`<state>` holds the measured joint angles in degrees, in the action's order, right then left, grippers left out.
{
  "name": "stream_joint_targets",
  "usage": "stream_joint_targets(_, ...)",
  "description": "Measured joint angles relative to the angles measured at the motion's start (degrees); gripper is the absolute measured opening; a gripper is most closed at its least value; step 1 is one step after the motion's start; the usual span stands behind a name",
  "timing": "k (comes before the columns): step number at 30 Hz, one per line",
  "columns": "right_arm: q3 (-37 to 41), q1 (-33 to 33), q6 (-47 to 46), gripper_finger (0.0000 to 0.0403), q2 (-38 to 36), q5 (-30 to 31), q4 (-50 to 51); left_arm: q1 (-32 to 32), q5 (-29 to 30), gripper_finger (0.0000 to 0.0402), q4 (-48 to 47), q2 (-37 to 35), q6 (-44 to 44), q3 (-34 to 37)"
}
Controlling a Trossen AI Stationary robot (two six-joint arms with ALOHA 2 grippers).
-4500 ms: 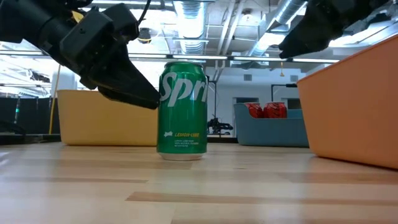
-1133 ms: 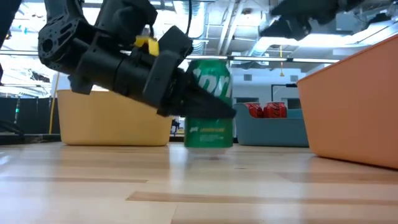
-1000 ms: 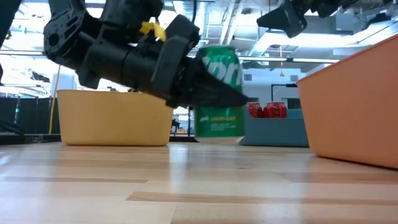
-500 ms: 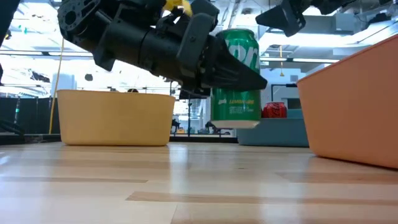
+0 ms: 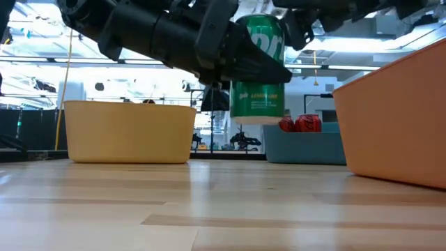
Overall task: Sort soda cans
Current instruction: Put the green soda can into the orange bin
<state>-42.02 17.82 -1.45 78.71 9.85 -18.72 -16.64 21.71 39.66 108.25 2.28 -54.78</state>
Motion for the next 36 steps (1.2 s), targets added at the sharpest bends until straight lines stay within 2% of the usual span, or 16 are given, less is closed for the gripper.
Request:
stream_joint_targets(6, -2.2, 0.0, -1.9, 0.0400, 4.5, -4.0, 0.3, -0.8, 0.6, 0.0287, 0.3, 0.0, 1.6, 0.0)
stream_joint_targets(15, -6.2, -1.5, -2.1, 0.0399, 9.7, -4.3, 2.8, -1.4, 1.2, 0.0287, -3.0, 0.0, 1.1, -1.2)
stream_joint_targets(18, -6.5, -2.1, -2.9, 0.0380, 9.0, -4.8, 3.9, -1.6, 2.1, 0.0287, -2.6, 0.0, 1.3, -1.3)
stream_joint_targets(24, -6.5, -2.1, -3.3, 0.0294, 8.5, -4.3, 4.8, -1.6, 2.8, 0.0287, -2.7, 0.0, 0.5, -1.4)
stream_joint_targets(36, -6.5, -2.1, -2.8, 0.0293, 7.7, -4.4, 6.8, -1.8, 2.6, 0.0287, -2.9, 0.0, 0.1, -1.5)
